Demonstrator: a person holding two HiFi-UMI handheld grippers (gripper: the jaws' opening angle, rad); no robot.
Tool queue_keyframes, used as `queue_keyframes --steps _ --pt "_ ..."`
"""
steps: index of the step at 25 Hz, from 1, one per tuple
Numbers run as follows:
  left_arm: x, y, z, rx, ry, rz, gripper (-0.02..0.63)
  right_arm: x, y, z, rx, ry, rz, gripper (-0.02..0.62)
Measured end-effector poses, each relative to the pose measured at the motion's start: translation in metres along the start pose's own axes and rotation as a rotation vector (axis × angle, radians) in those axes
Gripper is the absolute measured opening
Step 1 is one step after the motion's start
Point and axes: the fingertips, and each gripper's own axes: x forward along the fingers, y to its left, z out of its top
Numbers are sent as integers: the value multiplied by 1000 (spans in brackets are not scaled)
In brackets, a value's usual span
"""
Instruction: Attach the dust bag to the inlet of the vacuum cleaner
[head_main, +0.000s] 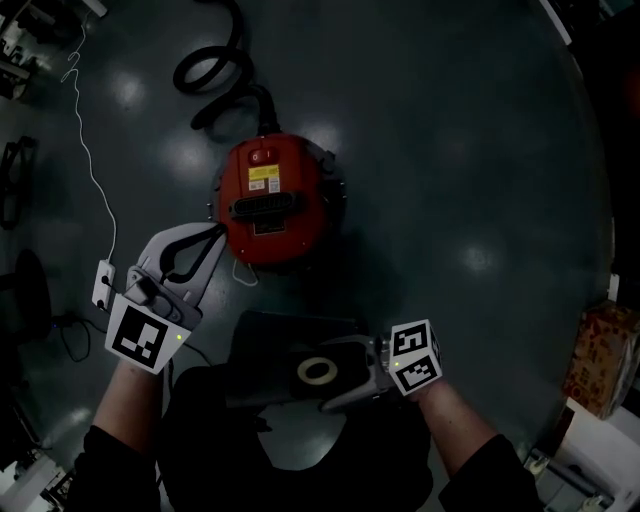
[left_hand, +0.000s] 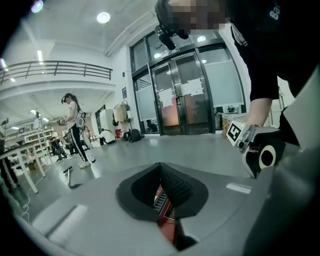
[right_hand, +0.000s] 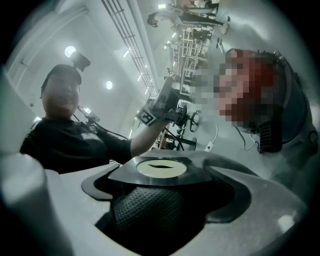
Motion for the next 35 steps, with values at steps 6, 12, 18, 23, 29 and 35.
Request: queue_keyframes --steps 6,12,18,23,29,35 --pt "17 0 -33 91 -7 -24 2 -2 -54 -12 -7 54 36 525" --pt "37 5 -57 145 -76 -16 3 1 -98 -23 13 79 65 525" --pt "53 1 -77 254 -126 -43 3 1 -129 -27 -14 128 62 525" --pt "62 5 -100 319 -108 -67 50 -8 -151 -26 -40 179 41 525" --pt "69 6 -109 309 -111 -158 133 -9 -158 -18 -46 165 45 525" --pt "67 1 -112 267 -83 -285 180 -11 -164 -20 -40 185 34 525"
